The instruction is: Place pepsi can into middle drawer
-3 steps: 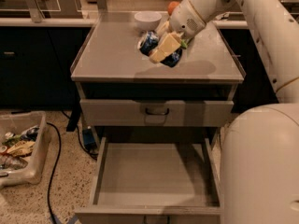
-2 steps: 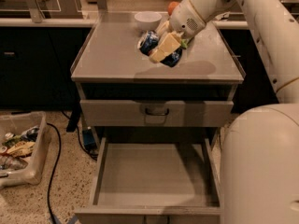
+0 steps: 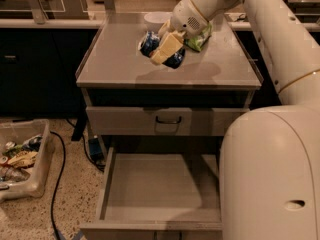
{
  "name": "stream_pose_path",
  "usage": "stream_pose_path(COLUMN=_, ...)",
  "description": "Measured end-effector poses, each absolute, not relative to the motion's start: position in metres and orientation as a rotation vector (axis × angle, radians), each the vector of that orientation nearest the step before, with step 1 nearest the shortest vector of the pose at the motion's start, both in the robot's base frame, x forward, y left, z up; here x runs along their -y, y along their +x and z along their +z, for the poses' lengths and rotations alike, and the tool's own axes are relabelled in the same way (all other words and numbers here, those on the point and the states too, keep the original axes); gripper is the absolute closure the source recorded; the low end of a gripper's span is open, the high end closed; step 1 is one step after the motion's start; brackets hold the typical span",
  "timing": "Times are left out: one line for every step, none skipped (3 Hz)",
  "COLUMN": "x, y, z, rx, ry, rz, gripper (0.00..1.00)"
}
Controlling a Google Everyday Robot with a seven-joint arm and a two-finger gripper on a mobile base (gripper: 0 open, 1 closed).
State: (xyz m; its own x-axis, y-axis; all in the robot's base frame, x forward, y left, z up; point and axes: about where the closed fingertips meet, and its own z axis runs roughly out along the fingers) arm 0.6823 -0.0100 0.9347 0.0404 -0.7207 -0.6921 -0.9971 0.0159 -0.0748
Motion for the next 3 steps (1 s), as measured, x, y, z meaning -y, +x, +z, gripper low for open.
stream_pose_path(x=0.009, y=0.662, z=0.946, rx=-1.709, ry=-1.778, rz=0.667, gripper=1.0)
stream_pose_path(x=0.014, y=0.621, z=0.954, rx=-1.696, ry=-1.798, rz=0.748, gripper=1.0)
stream_pose_path(x=0.018, y=0.583, z=0.955, rx=-1.659, ry=-1.829, rz=0.812, gripper=1.0)
